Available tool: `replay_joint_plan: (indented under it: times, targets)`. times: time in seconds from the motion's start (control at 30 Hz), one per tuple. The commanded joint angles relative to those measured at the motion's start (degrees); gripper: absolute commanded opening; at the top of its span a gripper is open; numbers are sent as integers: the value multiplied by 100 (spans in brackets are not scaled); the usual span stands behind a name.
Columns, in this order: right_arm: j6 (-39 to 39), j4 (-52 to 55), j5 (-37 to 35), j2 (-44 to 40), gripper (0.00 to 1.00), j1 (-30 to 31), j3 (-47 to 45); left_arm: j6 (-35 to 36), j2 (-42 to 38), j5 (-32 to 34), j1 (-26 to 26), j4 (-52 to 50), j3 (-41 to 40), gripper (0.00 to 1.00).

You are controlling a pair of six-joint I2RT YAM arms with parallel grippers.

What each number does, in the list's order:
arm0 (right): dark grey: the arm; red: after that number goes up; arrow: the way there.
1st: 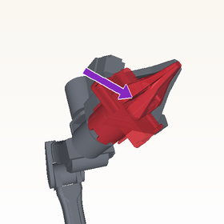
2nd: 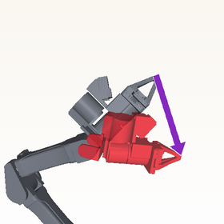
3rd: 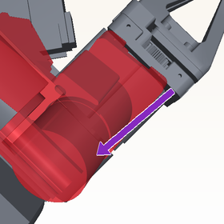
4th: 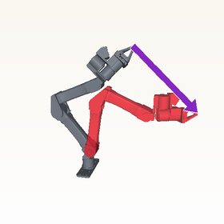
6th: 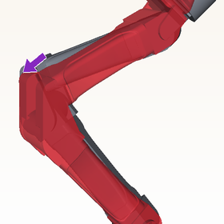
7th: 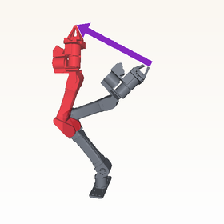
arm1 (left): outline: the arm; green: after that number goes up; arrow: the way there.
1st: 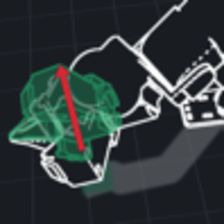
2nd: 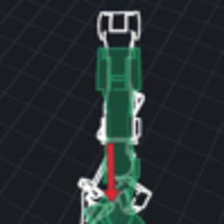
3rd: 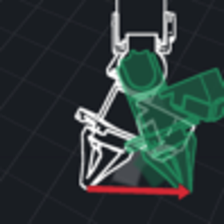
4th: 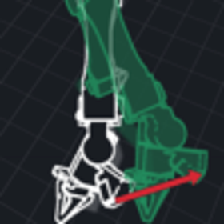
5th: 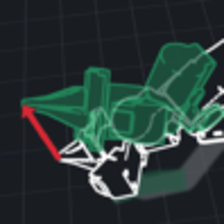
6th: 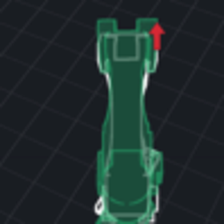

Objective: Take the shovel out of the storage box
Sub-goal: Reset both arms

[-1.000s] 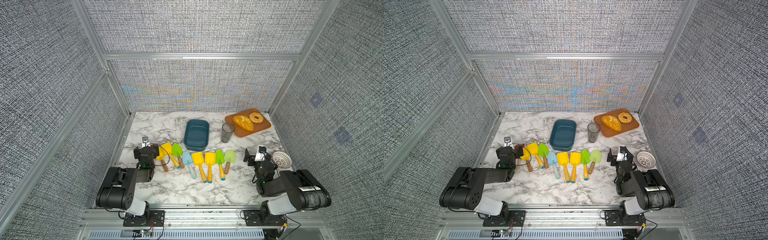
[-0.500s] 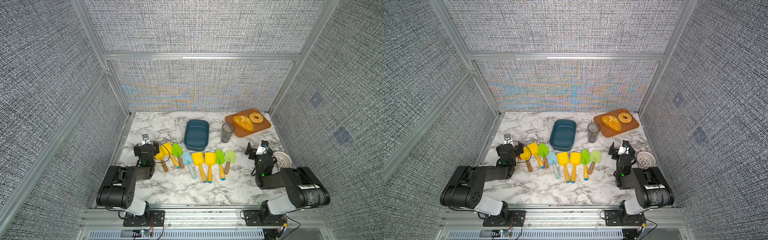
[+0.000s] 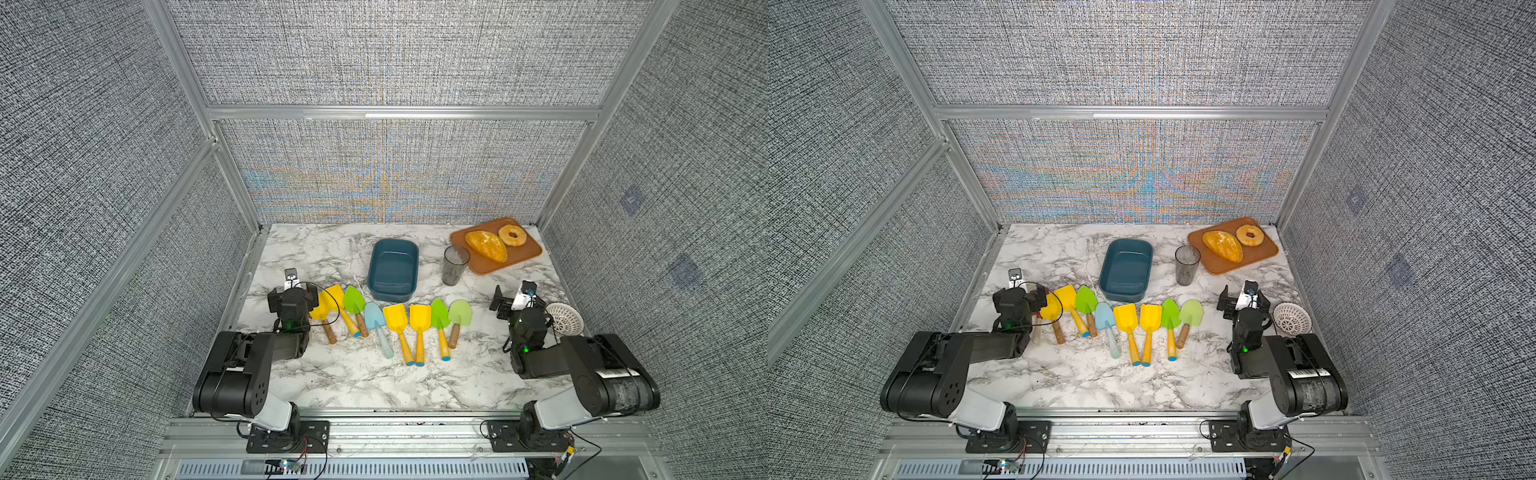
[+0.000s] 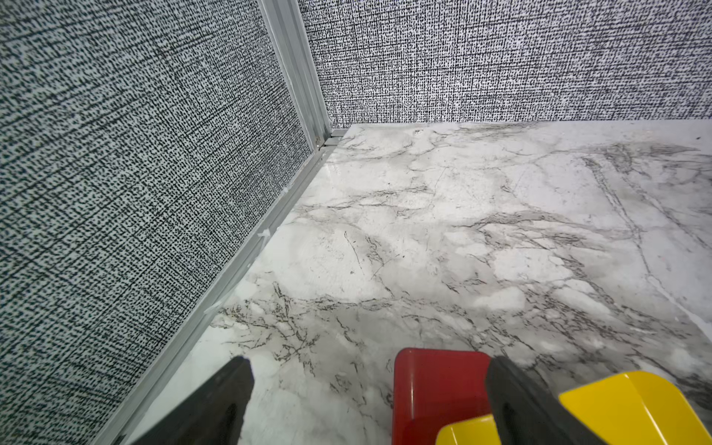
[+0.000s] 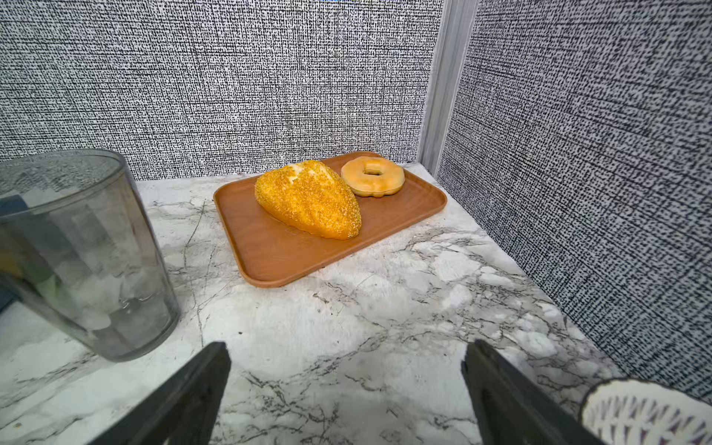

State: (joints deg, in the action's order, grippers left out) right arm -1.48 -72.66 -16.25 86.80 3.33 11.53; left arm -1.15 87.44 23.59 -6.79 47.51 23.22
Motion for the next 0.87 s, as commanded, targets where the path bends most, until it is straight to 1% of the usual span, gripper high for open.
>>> replay_joint_plan:
  times: [0.0, 0.13, 0.23, 0.33, 0.83]
  targets:
    - [-41, -46, -57, 1, 99, 5, 18, 1, -35, 21, -6, 240, -93, 99]
    - [-37, -46, -54, 1, 99, 3, 20, -2, -109, 14, -5, 696, -405, 99]
    - [-39, -47, -59, 1, 99, 3, 23, 7, -74, -4, -5, 535, -291, 99]
    - [-40, -46, -62, 3, 99, 5, 24, 35, -8, -56, -2, 114, -41, 99]
    - [-38, -46, -54, 3, 99, 6, 23, 35, 9, -66, -2, 90, -11, 99]
